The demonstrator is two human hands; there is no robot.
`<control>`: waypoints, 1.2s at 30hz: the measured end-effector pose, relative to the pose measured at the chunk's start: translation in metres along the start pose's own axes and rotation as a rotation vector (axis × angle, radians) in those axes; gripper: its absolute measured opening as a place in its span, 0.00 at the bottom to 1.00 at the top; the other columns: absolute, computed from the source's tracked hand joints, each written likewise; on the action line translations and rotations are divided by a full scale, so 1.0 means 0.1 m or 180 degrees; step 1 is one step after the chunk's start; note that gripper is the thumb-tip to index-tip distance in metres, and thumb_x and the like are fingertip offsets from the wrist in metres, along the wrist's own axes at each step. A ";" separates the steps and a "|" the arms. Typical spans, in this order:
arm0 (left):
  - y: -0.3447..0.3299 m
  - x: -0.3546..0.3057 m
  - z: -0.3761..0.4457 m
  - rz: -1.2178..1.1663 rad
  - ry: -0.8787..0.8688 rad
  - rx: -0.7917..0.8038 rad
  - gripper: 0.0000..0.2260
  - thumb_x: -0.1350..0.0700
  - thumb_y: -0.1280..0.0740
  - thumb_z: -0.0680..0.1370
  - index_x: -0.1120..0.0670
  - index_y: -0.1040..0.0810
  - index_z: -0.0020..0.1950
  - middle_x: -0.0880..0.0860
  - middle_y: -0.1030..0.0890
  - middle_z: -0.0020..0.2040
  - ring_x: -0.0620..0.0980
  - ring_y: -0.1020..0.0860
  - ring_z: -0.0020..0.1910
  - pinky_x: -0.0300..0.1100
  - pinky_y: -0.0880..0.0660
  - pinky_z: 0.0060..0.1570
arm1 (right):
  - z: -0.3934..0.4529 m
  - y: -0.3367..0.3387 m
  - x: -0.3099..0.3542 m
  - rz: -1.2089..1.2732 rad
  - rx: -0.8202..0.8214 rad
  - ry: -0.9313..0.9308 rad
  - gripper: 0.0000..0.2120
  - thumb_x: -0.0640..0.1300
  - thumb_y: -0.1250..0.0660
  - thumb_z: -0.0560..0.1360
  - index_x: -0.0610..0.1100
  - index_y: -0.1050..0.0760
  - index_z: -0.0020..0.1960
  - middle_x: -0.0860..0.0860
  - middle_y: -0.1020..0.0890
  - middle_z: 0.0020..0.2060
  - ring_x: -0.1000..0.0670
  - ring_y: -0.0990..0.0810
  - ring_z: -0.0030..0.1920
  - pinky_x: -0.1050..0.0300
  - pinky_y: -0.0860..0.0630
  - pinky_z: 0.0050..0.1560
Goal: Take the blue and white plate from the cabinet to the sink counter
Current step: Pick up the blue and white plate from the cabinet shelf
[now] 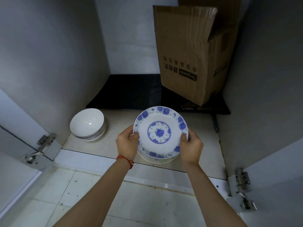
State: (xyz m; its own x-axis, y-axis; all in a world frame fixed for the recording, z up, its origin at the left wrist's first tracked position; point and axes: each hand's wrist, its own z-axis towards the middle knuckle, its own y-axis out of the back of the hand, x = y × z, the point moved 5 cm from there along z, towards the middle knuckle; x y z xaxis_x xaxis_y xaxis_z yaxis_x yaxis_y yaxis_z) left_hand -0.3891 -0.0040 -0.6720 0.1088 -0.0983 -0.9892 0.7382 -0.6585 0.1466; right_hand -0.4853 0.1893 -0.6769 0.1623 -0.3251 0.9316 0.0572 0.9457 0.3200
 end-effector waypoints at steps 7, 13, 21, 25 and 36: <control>0.04 -0.54 -0.30 -0.0047 0.0019 0.0111 0.12 0.67 0.40 0.75 0.56 0.21 0.53 0.51 0.19 0.48 0.53 0.21 0.46 0.42 0.23 0.46 | -0.17 0.41 0.26 0.0290 -0.0089 -0.0050 0.10 0.34 0.40 0.75 0.39 0.22 0.52 0.48 0.18 0.41 0.53 0.20 0.40 0.78 0.29 0.31; 0.20 -0.98 -0.59 -0.0087 0.0007 0.0027 0.12 0.67 0.39 0.75 0.57 0.21 0.54 0.51 0.19 0.49 0.51 0.21 0.46 0.43 0.23 0.47 | -0.27 0.65 0.58 0.0676 -0.0168 -0.0050 0.10 0.33 0.38 0.74 0.41 0.22 0.51 0.51 0.19 0.38 0.68 0.21 0.37 0.75 0.26 0.33; 0.39 -1.42 -0.65 -0.0052 -0.0062 -0.0081 0.11 0.67 0.38 0.74 0.59 0.21 0.53 0.53 0.19 0.49 0.52 0.20 0.45 0.41 0.24 0.43 | -0.31 0.78 1.00 0.0965 -0.0229 -0.0122 0.10 0.33 0.37 0.74 0.42 0.22 0.52 0.53 0.18 0.39 0.68 0.21 0.37 0.76 0.27 0.31; 0.37 -1.50 -0.64 -0.0145 0.0001 -0.0047 0.13 0.69 0.39 0.74 0.56 0.21 0.53 0.49 0.20 0.46 0.40 0.21 0.38 0.28 0.24 0.33 | -0.31 0.86 1.13 0.0814 -0.0202 -0.0171 0.10 0.35 0.38 0.74 0.41 0.22 0.53 0.53 0.17 0.39 0.66 0.20 0.37 0.75 0.26 0.31; 0.17 -1.85 -0.86 -0.0057 0.0410 0.0301 0.15 0.71 0.38 0.72 0.55 0.20 0.51 0.46 0.19 0.40 0.35 0.21 0.30 0.27 0.24 0.32 | -0.45 1.43 1.48 0.0229 -0.0530 -0.0432 0.09 0.37 0.38 0.75 0.41 0.21 0.51 0.49 0.18 0.36 0.66 0.22 0.34 0.77 0.30 0.32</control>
State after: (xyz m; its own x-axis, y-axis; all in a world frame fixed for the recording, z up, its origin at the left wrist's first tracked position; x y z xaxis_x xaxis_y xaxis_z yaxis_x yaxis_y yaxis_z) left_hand -0.3397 0.0671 -0.4862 0.1852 0.0065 -0.9827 0.6756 -0.7271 0.1225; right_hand -0.4082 0.2764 -0.5006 0.0385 -0.2431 0.9692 0.2138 0.9495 0.2297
